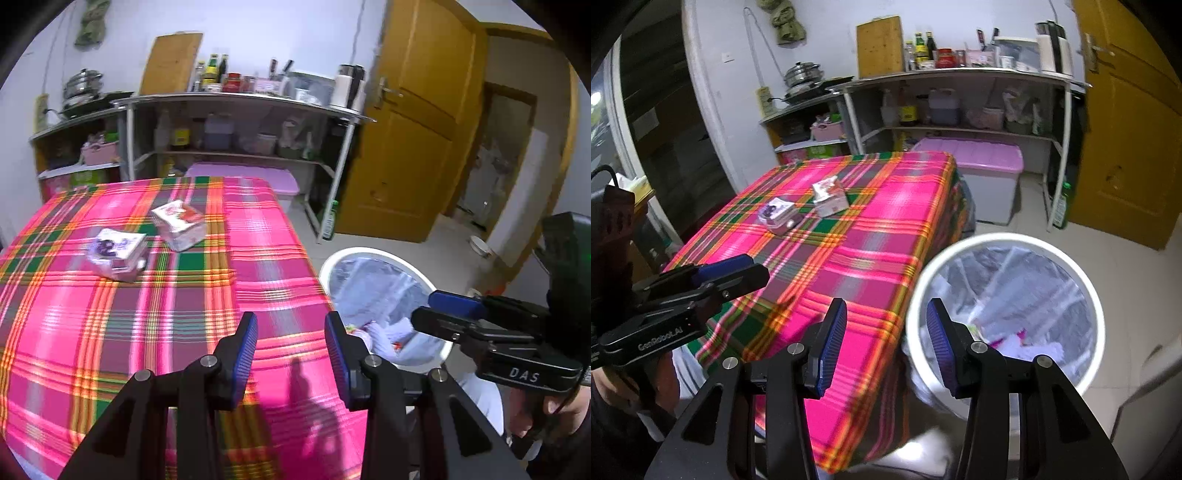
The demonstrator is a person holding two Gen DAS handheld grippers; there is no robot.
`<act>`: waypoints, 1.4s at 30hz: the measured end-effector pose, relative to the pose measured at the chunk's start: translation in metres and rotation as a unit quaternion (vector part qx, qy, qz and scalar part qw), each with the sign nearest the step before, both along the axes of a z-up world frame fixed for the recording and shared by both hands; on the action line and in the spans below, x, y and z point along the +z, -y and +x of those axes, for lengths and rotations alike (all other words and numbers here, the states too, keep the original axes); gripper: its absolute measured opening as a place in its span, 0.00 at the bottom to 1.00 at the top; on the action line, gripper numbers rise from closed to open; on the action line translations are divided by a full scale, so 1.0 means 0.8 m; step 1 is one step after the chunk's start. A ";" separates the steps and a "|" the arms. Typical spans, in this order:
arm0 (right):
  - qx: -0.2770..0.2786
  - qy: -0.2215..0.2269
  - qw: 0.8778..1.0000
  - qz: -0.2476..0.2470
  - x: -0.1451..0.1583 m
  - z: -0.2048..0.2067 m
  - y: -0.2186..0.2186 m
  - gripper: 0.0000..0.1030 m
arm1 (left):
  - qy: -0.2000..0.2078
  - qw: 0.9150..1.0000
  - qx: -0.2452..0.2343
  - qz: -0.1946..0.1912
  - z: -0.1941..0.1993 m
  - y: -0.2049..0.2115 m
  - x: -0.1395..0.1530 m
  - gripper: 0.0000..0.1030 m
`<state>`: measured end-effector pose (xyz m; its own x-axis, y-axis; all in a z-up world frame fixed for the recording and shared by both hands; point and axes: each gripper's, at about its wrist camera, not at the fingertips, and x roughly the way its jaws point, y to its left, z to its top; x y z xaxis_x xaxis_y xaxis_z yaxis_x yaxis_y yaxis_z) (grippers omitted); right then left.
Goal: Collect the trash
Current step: 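Move both grippers back over the table toward the two milk cartons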
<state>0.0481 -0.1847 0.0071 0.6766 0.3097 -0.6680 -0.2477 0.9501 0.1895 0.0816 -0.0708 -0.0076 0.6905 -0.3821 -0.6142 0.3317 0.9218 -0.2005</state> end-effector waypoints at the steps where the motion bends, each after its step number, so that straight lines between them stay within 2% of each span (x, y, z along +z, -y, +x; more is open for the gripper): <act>1: 0.003 0.001 1.000 0.000 0.001 0.003 -0.003 0.45 | 0.000 1.000 0.007 0.000 0.001 -0.007 0.000 0.36; 15: 0.053 0.014 0.998 -0.017 0.007 0.055 -0.057 0.52 | -0.002 0.996 0.085 -0.001 0.031 -0.092 0.000 0.37; 18: 0.060 0.015 0.998 -0.020 0.008 0.070 -0.068 0.55 | -0.002 0.995 0.103 -0.006 0.040 -0.113 0.000 0.44; 23: 0.075 0.013 0.997 -0.022 0.006 0.101 -0.088 0.57 | -0.001 0.992 0.127 -0.008 0.059 -0.141 0.000 0.46; 28: 0.091 0.009 0.995 -0.027 0.001 0.130 -0.108 0.61 | -0.006 0.991 0.136 -0.003 0.080 -0.161 -0.005 0.48; 30: 0.096 0.006 0.995 -0.030 -0.001 0.143 -0.118 0.62 | -0.005 0.991 0.136 -0.002 0.086 -0.165 -0.007 0.50; 42: 0.125 -0.009 0.990 -0.065 -0.028 0.216 -0.174 0.63 | -0.013 0.990 0.140 -0.019 0.110 -0.192 -0.016 0.52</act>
<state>0.2206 -0.0454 -0.0151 0.5763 0.3776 -0.7248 -0.4766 0.8757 0.0773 0.1693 0.0828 -0.0206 0.7564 -0.2006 -0.6226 0.0581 0.9687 -0.2415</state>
